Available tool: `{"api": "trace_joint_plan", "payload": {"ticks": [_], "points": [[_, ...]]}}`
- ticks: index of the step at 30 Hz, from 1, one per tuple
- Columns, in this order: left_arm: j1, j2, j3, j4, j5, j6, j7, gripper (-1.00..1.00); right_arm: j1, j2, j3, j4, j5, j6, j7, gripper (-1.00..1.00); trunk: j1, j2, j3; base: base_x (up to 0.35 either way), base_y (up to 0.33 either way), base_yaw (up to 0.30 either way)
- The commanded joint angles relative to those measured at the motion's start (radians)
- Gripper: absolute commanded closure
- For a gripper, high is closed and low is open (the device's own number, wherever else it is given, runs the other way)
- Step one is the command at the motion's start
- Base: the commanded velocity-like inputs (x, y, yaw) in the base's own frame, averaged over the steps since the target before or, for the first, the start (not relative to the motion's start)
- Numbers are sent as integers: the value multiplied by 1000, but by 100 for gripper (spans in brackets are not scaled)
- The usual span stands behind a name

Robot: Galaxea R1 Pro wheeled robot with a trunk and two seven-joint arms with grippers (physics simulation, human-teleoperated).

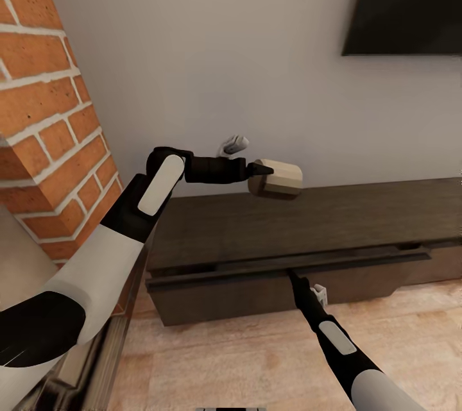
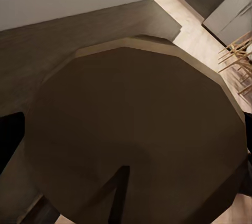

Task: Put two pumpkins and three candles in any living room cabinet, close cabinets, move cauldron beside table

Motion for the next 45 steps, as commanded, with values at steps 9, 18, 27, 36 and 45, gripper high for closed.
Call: {"api": "trace_joint_plan", "payload": {"ticks": [9, 18, 27, 36, 45], "points": [[-1, -1, 0, 1, -11, 2, -9, 100, -1, 0, 17, -2, -5, 3, 23, 100, -1, -1, -1, -74, 0, 0], [-1, -2, -1, 2, -11, 2, -9, 100, -1, 5, 19, -7, -5, -1, -42, 100, -1, -1, -1, -15, 0, 0], [-1, -2, -1, 1, -11, 2, -7, 100, -1, 5, 17, -7, -4, -5, -45, 100, -1, -1, -1, -118, 0, 0], [-1, -2, -1, -3, -11, 2, -6, 100, -1, 4, 16, -7, -5, -3, -42, 100, -1, -1, -1, -55, 0, 0], [-1, -3, -2, -5, -11, -28, -6, 100, -1, 3, 17, -7, -5, 1, -41, 100, -1, -1, -1, -60, 0, 0]]}}
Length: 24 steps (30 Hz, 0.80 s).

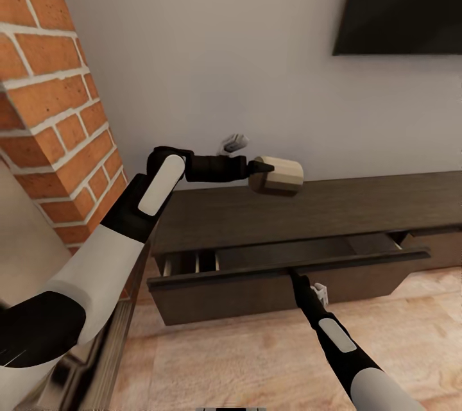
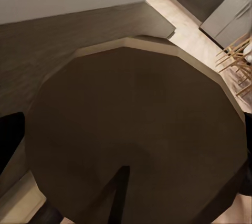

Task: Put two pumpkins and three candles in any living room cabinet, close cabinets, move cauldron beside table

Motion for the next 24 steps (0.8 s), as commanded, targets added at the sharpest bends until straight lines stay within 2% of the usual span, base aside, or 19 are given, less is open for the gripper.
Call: {"api": "trace_joint_plan", "payload": {"ticks": [1, 4, 24], "points": [[-1, 0, 1, 1, -8, -2, -9, 100, 0, -1, 27, 16, -2, 7, 9, 100, 0, 0, -1, -52, 0, 0], [-1, 0, 1, 0, -7, -4, -9, 100, 0, 3, 28, 16, 0, -13, 14, 100, 0, 0, -1, -24, 0, 0], [-1, 0, 1, 0, -8, -6, -9, 100, 0, 1, 28, 16, 0, -14, 22, 100, 0, 0, -1, -81, -3, 0]]}}
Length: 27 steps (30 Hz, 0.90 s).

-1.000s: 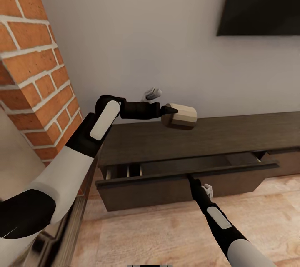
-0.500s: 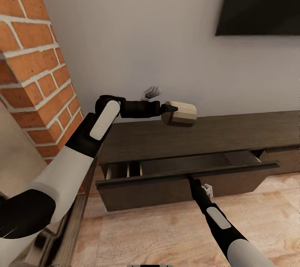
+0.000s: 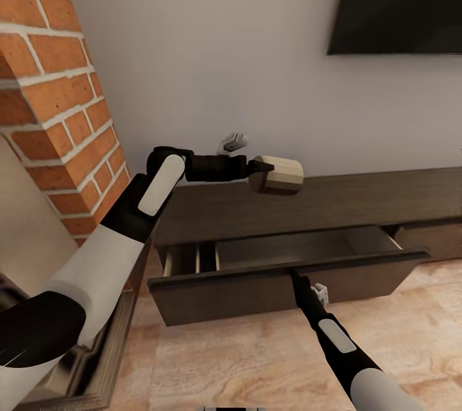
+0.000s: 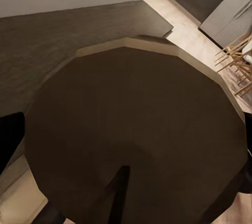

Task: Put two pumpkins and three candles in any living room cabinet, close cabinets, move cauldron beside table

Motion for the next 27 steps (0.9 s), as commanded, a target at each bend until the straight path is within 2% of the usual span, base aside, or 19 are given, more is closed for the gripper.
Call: {"api": "trace_joint_plan", "payload": {"ticks": [1, 21, 25, 27], "points": [[-1, -1, 1, 0, -5, 3, -9, 100, 0, 0, 26, 8, -2, 4, 9, 100, 0, 0, -1, -169, -63, 0], [-1, -2, -6, -5, -5, 3, 20, 100, 0, 2, 28, 8, -1, 3, 9, 100, 0, 0, -1, -119, -31, 0], [-1, -2, -6, -9, -4, 4, 20, 100, 0, 5, 28, 8, 24, -4, -3, 100, 0, 0, -1, -70, -22, 0], [-1, -2, -6, -9, -4, 4, 20, 100, 0, 16, 29, 8, 26, -4, -16, 100, 0, 0, -1, -5, -1, 0]]}}
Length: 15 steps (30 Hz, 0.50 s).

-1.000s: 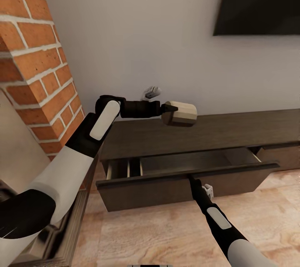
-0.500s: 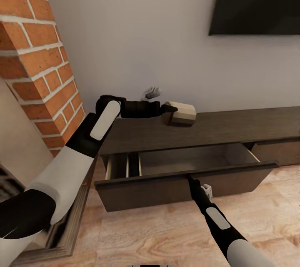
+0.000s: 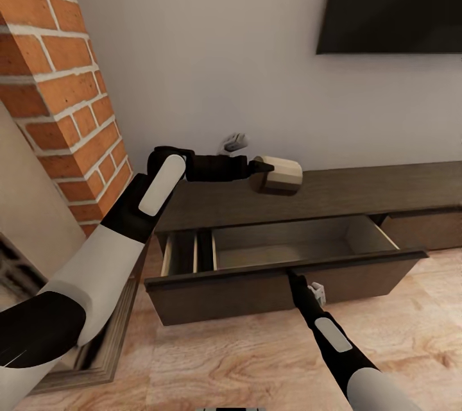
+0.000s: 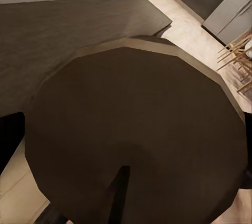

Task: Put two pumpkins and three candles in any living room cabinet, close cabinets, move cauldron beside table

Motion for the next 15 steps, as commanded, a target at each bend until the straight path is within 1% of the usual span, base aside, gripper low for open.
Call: {"api": "trace_joint_plan", "payload": {"ticks": [1, 4, 10, 15], "points": [[-1, 0, 1, 1, -9, 2, -9, 100, 0, 2, 28, 23, -5, 4, 13, 100, 0, 0, -1, -15, -1, 0], [-1, 0, 1, -8, -9, 2, -8, 100, 0, 8, 28, 24, -4, 2, 17, 100, 0, 0, -1, -156, 0, 0], [-1, 0, 1, -12, -8, 2, -5, 100, 0, 9, 27, 26, -4, 1, 20, 100, 0, 0, -1, -115, 0, 0], [-1, 2, 2, -13, -8, 4, -5, 100, 0, 9, 28, 28, -3, 2, 17, 100, 0, 0, -1, -48, 0, 0]]}}
